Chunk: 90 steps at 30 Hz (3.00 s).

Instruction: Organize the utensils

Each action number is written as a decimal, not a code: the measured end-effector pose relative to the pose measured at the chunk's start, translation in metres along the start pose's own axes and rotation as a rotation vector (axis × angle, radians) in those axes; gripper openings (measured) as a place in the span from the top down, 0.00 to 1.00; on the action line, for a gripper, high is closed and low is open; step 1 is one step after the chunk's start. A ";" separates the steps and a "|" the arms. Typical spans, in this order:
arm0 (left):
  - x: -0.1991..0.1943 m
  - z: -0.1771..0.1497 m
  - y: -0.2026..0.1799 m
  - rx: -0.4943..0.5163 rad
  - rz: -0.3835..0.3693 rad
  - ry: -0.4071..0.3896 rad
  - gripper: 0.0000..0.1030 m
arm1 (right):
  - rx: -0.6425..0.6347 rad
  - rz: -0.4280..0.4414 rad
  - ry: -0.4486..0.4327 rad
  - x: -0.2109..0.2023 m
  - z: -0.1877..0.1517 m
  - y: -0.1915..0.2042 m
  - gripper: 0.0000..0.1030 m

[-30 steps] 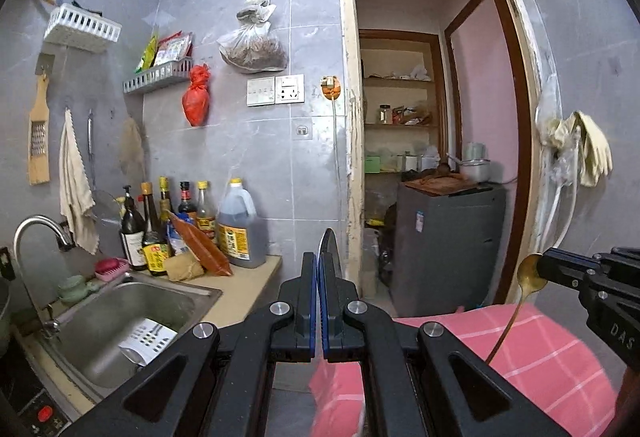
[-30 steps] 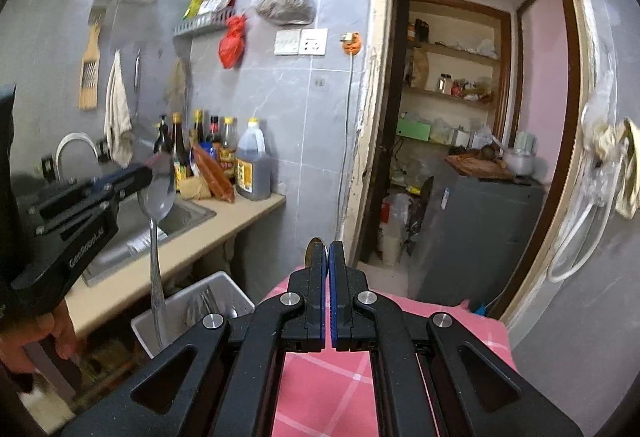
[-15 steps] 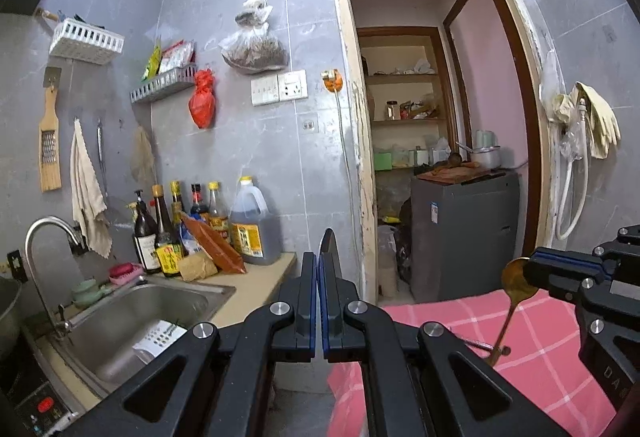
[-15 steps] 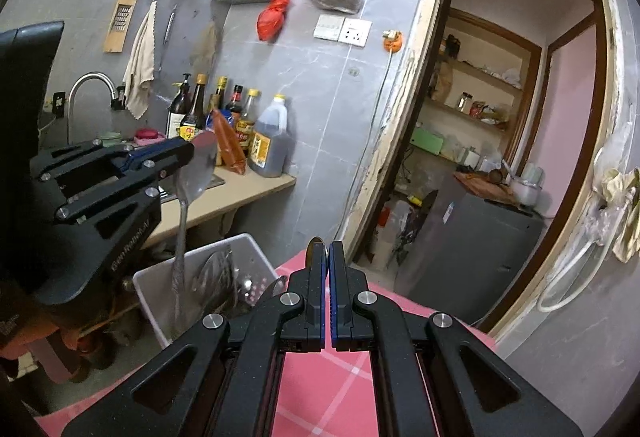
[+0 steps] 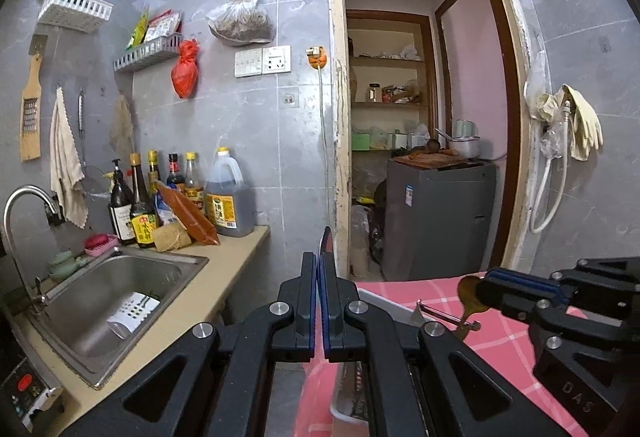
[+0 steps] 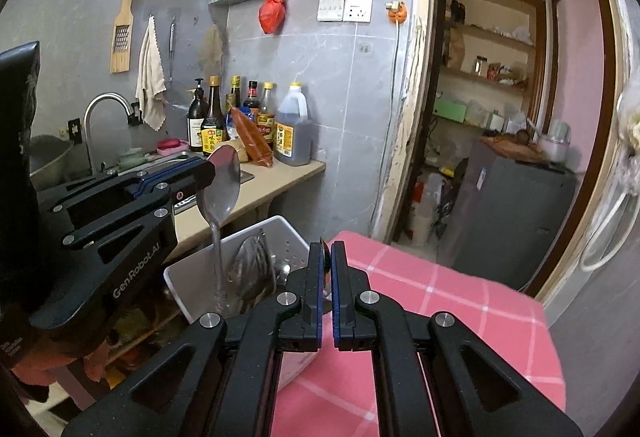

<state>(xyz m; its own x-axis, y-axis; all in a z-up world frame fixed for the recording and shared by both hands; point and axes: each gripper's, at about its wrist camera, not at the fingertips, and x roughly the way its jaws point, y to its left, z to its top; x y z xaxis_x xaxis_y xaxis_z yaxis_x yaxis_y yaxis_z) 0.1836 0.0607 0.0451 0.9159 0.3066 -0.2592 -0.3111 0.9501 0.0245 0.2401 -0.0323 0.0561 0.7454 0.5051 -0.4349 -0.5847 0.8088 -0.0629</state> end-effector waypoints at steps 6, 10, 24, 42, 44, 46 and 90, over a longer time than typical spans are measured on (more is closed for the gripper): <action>0.002 -0.004 0.007 -0.058 -0.075 0.052 0.95 | 0.077 0.054 0.020 0.005 -0.010 -0.008 0.96; 0.005 -0.008 0.011 -0.099 -0.123 0.089 0.95 | 0.113 0.075 0.029 0.009 -0.016 -0.011 0.95; -0.001 -0.006 0.026 -0.187 -0.142 0.116 0.95 | 0.185 0.051 0.011 -0.002 -0.019 -0.023 0.87; -0.037 0.005 0.017 -0.182 -0.166 0.086 0.66 | 0.268 -0.080 -0.095 -0.062 -0.019 -0.047 0.49; -0.042 0.006 0.015 -0.180 -0.172 0.087 0.64 | 0.280 -0.101 -0.104 -0.071 -0.021 -0.052 0.46; -0.049 0.007 0.013 -0.170 -0.177 0.085 0.57 | 0.291 -0.125 -0.112 -0.081 -0.025 -0.057 0.39; -0.154 -0.054 0.000 -0.062 -0.264 0.150 0.01 | 0.369 -0.428 -0.153 -0.248 -0.130 -0.058 0.01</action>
<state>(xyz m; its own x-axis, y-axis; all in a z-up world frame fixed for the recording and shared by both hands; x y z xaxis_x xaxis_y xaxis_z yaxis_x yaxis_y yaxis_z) 0.0290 0.0100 0.0328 0.9210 0.0329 -0.3881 -0.0861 0.9890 -0.1204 0.0472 -0.2435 0.0505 0.9444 0.1259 -0.3036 -0.0917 0.9880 0.1242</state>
